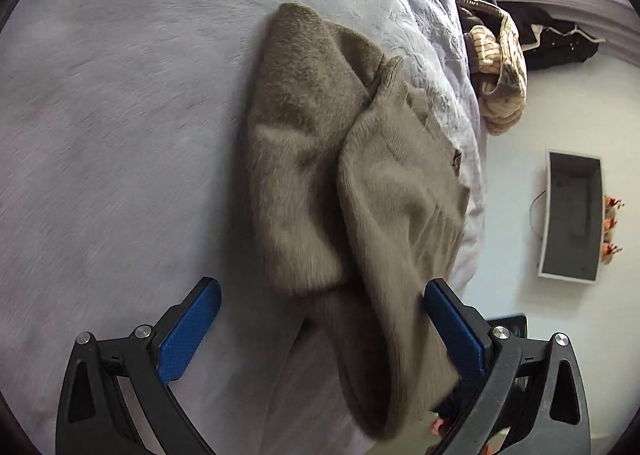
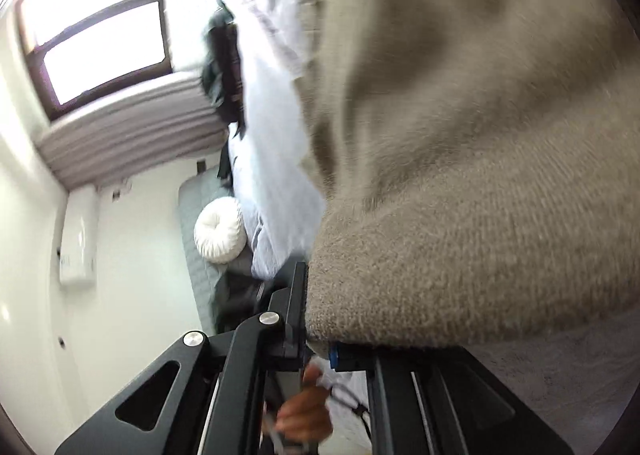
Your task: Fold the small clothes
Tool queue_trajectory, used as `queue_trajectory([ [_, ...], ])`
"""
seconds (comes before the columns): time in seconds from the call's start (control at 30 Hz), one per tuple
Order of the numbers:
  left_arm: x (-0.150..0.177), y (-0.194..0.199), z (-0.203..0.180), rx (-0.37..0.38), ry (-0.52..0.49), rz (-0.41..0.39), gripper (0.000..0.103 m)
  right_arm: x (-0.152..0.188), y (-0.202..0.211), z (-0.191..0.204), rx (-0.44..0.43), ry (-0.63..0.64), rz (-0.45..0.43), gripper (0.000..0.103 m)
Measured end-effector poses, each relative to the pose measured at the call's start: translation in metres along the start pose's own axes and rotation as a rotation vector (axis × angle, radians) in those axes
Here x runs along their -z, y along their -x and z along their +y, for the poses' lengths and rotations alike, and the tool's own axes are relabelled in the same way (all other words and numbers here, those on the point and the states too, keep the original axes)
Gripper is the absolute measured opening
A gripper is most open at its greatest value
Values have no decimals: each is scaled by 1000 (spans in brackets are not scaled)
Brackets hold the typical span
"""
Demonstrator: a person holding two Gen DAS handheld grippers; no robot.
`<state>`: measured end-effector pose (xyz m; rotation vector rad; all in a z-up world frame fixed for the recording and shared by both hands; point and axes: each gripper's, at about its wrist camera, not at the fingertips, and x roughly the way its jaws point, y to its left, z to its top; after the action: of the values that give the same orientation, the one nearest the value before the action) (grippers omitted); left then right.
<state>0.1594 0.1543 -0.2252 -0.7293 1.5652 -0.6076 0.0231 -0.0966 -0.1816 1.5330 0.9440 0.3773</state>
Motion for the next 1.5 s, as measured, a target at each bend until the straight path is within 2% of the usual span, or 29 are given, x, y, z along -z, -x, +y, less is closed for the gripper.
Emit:
queue_trajectory([
  [0.13, -21, -19, -14, -19, -31, 24, 102, -2, 1, 4, -24, 3, 17, 8],
  [0.3, -23, -31, -58, -46, -196, 30, 102, 0, -7, 2, 4, 14, 46, 8],
  [0.4, -19, -47, -80, -134, -299, 44, 102, 5, -10, -5, 12, 3, 55, 8],
  [0.47, -19, -56, -85, -196, -321, 36, 100, 8, -11, -9, 57, 10, 75, 8],
  [0.5, -18, -59, -87, -218, -330, 28, 96, 11, -10, -12, 80, 15, 90, 9],
  [0.53, -17, -62, -91, -236, -349, 20, 80, 14, -9, -14, 91, 20, 102, 12],
  [0.57, -16, -64, -92, -251, -361, 22, 71, 16, -8, -14, 126, 33, 132, 12],
  [0.6, -14, -66, -94, -276, -377, 20, 67, 17, -6, -13, 163, 47, 156, 13],
  [0.67, -11, -68, -98, -342, -432, 17, 49, 20, 1, -9, 237, 88, 213, 17],
  [0.7, -10, -68, -99, -361, -449, 18, 47, 21, 11, -5, 268, 117, 231, 22],
  [0.73, -10, -69, -104, -366, -456, 13, 41, 20, 19, -2, 283, 137, 234, 29],
  [0.77, -10, -67, -107, -365, -457, 2, 35, 17, 30, 3, 300, 162, 225, 32],
  [0.83, -9, -61, -108, -357, -457, -22, 30, 4, 55, 15, 338, 219, 159, 32],
  [0.9, -7, -57, -110, -356, -453, -48, 27, -20, 73, 29, 381, 274, 66, 26],
  [0.93, -6, -55, -107, -362, -454, -56, 27, -31, 77, 31, 405, 286, 34, 17],
  [1.0, -2, -52, -108, -376, -459, -78, 26, -62, 76, 35, 441, 309, -20, 13],
  [1.07, 2, -49, -112, -386, -465, -103, 24, -82, 65, 36, 490, 345, -42, 13],
  [1.17, 7, -42, -123, -364, -471, -146, 23, -106, 31, 10, 578, 335, 19, 12],
  [1.2, 9, -40, -128, -353, -471, -156, 23, -107, 27, -12, 578, 305, 46, 8],
  [1.3, 18, -35, -152, -323, -501, -184, 23, -115, 25, -26, 504, 235, 21, 1],
  [1.4, 25, -40, -184, -297, -537, -194, 23, -114, 35, -30, 441, 204, 35, 1],
  [1.5, 35, -55, -225, -278, -599, -184, 23, -113, 51, -29, 421, 191, 51, 4],
])
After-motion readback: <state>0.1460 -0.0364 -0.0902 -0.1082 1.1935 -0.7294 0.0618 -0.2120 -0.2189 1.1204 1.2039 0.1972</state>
